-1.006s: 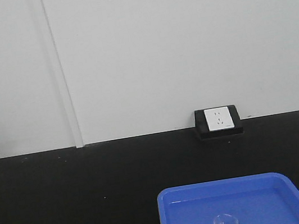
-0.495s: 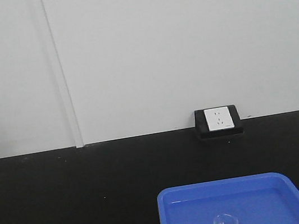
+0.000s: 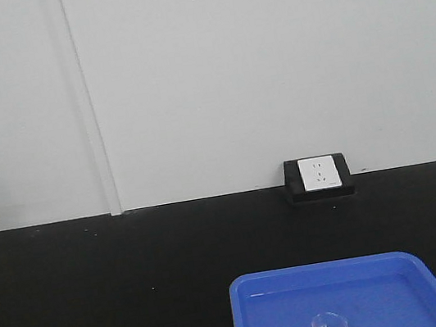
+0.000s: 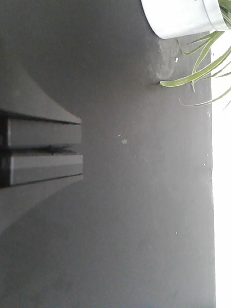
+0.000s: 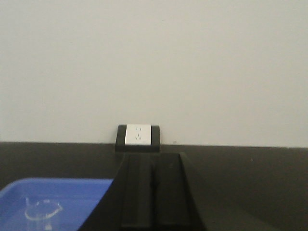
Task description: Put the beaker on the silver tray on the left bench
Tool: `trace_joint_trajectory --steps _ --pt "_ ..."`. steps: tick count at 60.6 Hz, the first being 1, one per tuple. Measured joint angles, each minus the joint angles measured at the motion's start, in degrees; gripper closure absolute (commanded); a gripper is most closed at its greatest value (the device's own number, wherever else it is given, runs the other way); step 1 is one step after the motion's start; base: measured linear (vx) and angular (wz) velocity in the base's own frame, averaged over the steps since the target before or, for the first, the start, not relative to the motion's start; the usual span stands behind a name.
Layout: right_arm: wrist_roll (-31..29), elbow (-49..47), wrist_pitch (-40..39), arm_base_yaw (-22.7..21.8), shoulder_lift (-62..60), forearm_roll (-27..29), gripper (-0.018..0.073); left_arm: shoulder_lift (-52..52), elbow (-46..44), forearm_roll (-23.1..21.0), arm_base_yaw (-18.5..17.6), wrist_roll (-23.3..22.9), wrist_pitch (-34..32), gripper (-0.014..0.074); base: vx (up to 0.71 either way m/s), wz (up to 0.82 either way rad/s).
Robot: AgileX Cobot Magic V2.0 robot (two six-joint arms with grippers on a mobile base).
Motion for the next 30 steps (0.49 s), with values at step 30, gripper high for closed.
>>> trace_joint_trajectory --steps 30 --pt "0.2 -12.6 2.7 0.0 13.9 0.0 0.0566 0.0 0.0 0.0 0.0 0.0 0.0 0.0595 0.00 0.00"
